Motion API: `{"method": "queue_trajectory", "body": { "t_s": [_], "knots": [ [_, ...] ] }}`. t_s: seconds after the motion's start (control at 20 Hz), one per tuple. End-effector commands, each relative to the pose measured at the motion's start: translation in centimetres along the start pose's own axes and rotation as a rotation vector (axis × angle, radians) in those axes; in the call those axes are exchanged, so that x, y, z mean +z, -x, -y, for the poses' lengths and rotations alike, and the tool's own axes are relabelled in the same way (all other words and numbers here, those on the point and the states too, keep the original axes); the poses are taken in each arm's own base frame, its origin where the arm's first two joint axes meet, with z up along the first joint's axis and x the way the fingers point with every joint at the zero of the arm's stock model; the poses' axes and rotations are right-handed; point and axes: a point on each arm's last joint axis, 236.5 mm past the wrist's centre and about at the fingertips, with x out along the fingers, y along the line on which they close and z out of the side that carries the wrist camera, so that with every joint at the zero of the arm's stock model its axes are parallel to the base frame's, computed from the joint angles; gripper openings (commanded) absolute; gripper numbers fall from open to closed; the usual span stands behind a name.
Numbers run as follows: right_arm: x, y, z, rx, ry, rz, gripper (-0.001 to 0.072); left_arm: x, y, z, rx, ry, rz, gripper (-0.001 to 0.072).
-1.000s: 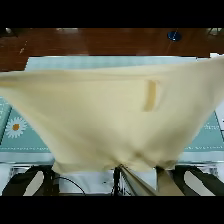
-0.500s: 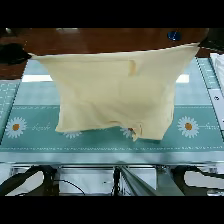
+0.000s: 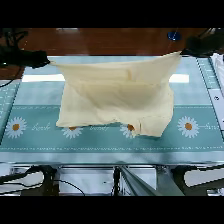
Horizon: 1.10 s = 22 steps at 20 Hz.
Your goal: Fold the shirts.
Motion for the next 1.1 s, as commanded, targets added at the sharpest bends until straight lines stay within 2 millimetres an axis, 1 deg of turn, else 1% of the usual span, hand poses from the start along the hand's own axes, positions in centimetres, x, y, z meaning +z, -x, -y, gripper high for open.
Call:
{"method": "queue_trajectory", "body": {
  "t_s": [0.0,0.05,0.15,0.35,0.5,0.6,0.75,0.85,0.9,1.0,1.05],
  "knots": [
    [-1.6,-4.4,0.0,-0.038,0.036,-0.085,0.0016,-1.1,-3.3,0.2,-0.01,-0.016,-0.039,0.0026],
    [-2.0,-5.2,0.3,-0.054,0.043,-0.104,0.0016,-1.3,-3.8,0.0,-0.009,-0.012,-0.045,0.0026],
    [-2.2,-6.0,0.8,-0.077,0.052,-0.111,0.0016,-1.3,-4.5,-0.5,-0.001,-0.006,-0.038,0.0026],
    [-0.6,-6.0,2.5,-0.142,0.055,-0.045,0.0016,-0.2,-5.5,-1.5,0.024,0.003,0.015,0.0026],
    [-0.8,-6.5,3.5,-0.173,0.005,-0.051,0.0017,-0.7,-6.7,-1.9,0.027,0.013,0.001,0.0026],
    [-1.5,-7.4,3.9,-0.174,-0.025,-0.078,0.0017,-1.5,-7.5,-1.8,0.022,0.013,-0.025,0.0026],
    [-3.2,-8.5,4.3,-0.177,-0.026,-0.148,0.0017,-2.3,-8.2,-1.6,0.014,0.012,-0.053,0.0027],
    [-4.4,-8.0,5.4,-0.222,-0.016,-0.201,0.0017,-3.6,-8.3,-1.5,0.003,0.017,-0.104,0.0027],
    [-5.5,-7.6,5.9,-0.245,-0.011,-0.249,0.0017,-4.5,-8.2,-1.6,-0.002,0.018,-0.144,0.0027],
    [-7.8,-7.0,5.8,-0.246,-0.021,-0.351,0.0017,-6.6,-7.8,-1.0,-0.03,0.023,-0.233,0.0027],
    [-8.4,-6.8,5.7,-0.243,-0.023,-0.379,0.0017,-7.6,-7.7,-0.7,-0.042,0.035,-0.275,0.0027]
  ]
}}
